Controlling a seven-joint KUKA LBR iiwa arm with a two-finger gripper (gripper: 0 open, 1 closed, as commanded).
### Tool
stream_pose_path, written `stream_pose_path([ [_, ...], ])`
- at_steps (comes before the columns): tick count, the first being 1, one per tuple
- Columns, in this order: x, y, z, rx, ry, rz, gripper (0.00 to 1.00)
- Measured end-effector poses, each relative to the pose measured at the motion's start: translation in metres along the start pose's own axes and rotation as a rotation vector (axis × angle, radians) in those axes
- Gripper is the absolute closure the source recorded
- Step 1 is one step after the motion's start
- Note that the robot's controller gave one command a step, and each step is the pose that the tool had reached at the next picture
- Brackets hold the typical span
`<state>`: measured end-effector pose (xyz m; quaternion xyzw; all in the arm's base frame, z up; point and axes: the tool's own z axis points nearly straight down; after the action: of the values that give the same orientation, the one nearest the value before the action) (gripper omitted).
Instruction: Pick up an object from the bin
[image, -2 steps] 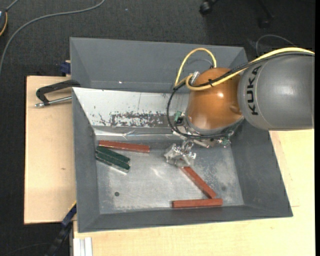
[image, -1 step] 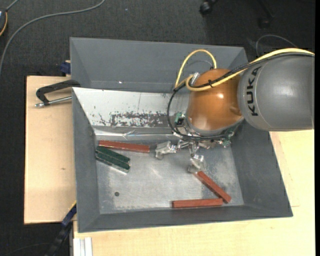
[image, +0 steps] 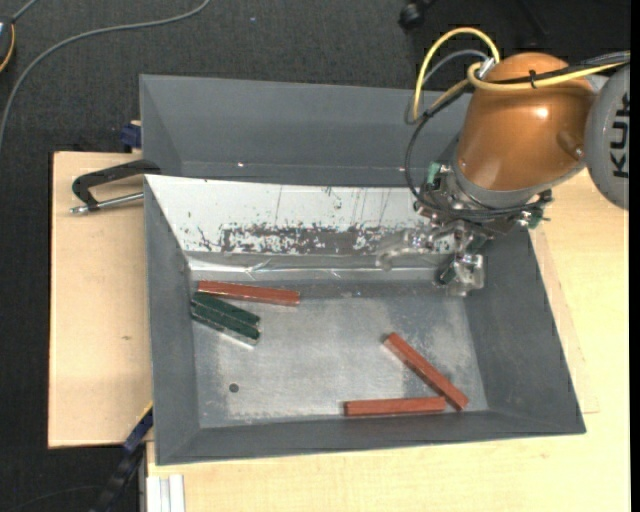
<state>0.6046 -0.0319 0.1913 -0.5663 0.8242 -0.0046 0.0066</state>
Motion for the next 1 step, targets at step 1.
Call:
stream_pose_path([
  [1,0.0372,0.0807,0.0616,-0.023,0.005,-0.104,0.00],
])
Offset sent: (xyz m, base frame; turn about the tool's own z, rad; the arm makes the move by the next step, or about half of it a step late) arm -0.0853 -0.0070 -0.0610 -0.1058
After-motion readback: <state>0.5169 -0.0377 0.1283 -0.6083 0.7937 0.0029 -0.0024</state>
